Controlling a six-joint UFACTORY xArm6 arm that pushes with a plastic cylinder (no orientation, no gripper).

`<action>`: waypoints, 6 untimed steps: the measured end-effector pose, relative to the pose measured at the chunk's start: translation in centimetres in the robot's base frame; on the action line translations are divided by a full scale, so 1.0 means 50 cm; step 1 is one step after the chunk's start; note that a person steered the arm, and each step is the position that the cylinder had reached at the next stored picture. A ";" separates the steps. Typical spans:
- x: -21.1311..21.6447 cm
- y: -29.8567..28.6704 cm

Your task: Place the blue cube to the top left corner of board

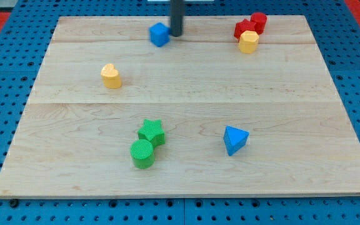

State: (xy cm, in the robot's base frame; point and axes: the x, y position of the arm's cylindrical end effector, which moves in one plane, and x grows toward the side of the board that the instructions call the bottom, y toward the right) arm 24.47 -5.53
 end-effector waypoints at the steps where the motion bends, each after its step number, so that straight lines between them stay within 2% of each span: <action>1: 0.002 -0.237; 3: 0.143 -0.293; 4: 0.143 -0.466; 5: 0.128 -0.425; 6: 0.117 -0.329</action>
